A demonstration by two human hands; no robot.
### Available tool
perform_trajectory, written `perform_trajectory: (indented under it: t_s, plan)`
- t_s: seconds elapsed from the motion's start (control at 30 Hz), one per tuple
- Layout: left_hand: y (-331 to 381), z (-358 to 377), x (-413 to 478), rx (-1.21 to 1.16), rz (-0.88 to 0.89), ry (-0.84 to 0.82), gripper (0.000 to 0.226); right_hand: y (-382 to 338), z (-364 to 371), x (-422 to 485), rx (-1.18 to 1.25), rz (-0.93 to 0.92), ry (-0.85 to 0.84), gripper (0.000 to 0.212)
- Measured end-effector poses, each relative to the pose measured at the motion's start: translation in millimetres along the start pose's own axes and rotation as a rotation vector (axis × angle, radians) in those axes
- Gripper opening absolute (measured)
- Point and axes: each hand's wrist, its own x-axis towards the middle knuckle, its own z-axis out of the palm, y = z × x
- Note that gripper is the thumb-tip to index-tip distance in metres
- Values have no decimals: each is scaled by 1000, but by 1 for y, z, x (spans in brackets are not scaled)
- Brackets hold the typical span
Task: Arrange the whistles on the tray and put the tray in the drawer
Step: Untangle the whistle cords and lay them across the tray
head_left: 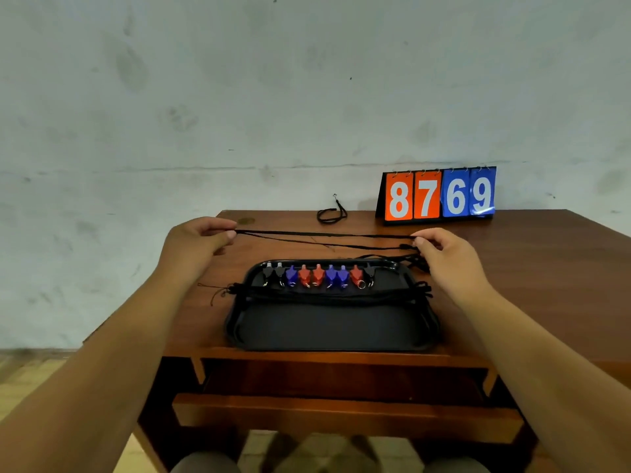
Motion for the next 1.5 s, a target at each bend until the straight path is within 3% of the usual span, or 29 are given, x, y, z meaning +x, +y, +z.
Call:
perform_trajectory:
  t_s: [0.27,0.47,0.97,1.27,1.5]
  plan:
    - [-40,3,-24,37,0,13,13,28,7,-28,30,45,62,22]
    - [-60,8,-37,119,-40,88,17,31,11,-36,-92,-45,48,20]
    - [-64,5,-42,-47,-80,-19,22,33,8,-41,-35,19,4,21]
    - [-66,6,-42,82,-71,-131,28,30,8,-41,-103,111,-7,20]
    - [-69,7,-39,98,-69,-103,29,27,9,-42,-137,131,-37,19]
